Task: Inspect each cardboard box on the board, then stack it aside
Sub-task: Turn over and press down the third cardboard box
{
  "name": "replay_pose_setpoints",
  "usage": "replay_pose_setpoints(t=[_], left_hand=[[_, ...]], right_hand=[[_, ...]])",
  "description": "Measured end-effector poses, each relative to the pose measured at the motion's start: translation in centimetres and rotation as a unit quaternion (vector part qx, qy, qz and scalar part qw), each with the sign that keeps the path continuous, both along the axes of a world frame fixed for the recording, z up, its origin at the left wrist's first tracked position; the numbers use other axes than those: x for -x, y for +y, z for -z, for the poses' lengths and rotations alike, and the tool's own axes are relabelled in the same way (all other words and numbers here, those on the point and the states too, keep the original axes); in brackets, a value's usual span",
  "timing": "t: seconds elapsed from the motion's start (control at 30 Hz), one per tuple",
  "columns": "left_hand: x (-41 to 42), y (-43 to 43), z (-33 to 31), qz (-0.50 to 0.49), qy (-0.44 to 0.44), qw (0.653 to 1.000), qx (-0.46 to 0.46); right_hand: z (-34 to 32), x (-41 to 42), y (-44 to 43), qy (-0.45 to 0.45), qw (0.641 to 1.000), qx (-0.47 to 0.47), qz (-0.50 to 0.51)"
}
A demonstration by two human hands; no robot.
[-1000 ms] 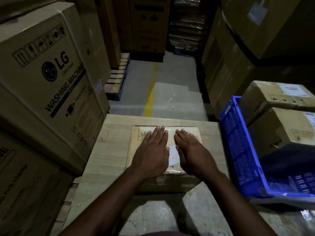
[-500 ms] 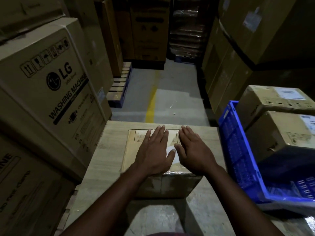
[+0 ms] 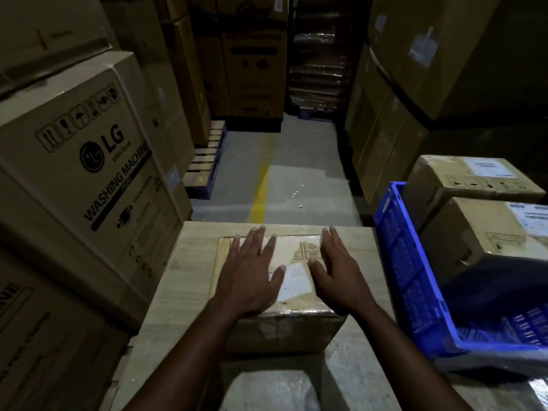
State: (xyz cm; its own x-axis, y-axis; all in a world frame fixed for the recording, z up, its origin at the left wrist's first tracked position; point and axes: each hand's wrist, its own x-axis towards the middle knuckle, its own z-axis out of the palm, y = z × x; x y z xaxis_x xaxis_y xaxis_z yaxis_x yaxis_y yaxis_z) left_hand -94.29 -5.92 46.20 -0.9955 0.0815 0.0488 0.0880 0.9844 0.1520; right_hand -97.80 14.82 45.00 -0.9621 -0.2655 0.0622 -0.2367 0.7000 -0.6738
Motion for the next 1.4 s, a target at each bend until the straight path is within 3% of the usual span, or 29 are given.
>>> replay_pose_setpoints(t=[0.1, 0.17, 0.23, 0.3, 0.37, 0.47, 0.53, 0.7, 0.8, 0.9, 1.1, 1.27, 1.4], left_hand=[[-1.3, -2.6, 0.4, -0.061, -0.005, 0.998, -0.009], [-2.7, -4.2, 1.1, -0.103, 0.002, 0.992, -0.073], [-4.3, -5.3, 1.5, -0.146, 0.014, 0.967, -0.21], [-5.8, -6.0, 2.4, -0.177, 0.009, 0.903, -0.391], [-7.1, -5.8, 4.0, -0.204, -0.012, 0.806, -0.556], [-8.9, -4.6, 7.1, -0.259, -0.018, 0.689, -0.677], [-9.5, -4.0, 8.8, -0.281, -0.025, 0.662, -0.694], [-10.3, -3.3, 11.1, -0.295, -0.042, 0.684, -0.666], [-11.4, -2.9, 12.8, -0.324, -0.073, 0.692, -0.641], [-11.0, -2.8, 12.1, -0.337, -0.073, 0.712, -0.611], [-8.6, -2.9, 8.5, -0.309, -0.073, 0.792, -0.522], [-7.4, -2.9, 7.4, -0.29, -0.036, 0.89, -0.349], [-7.0, -3.0, 8.6, -0.306, -0.079, 0.912, -0.263]], right_hand=[[1.2, -1.3, 1.6, -0.097, 0.984, 0.13, 0.069], [1.9, -2.7, 2.2, -0.159, 0.937, 0.282, 0.133], [2.9, -4.0, 2.4, -0.199, 0.869, 0.397, 0.218], [4.7, -5.0, 2.6, -0.237, 0.824, 0.439, 0.269], [6.2, -6.3, 2.3, -0.269, 0.82, 0.421, 0.28], [7.4, -7.8, 1.3, -0.286, 0.825, 0.388, 0.293], [8.4, -8.1, 0.6, -0.302, 0.819, 0.374, 0.312], [10.1, -8.1, 0.0, -0.329, 0.786, 0.401, 0.337], [10.0, -8.0, -0.2, -0.328, 0.786, 0.406, 0.332], [9.2, -7.7, -0.2, -0.332, 0.81, 0.362, 0.322], [5.4, -7.1, -0.5, -0.28, 0.87, 0.326, 0.243], [4.8, -5.9, -0.1, -0.15, 0.961, 0.144, 0.182], [5.6, -5.3, -0.3, -0.117, 0.977, 0.072, 0.164]])
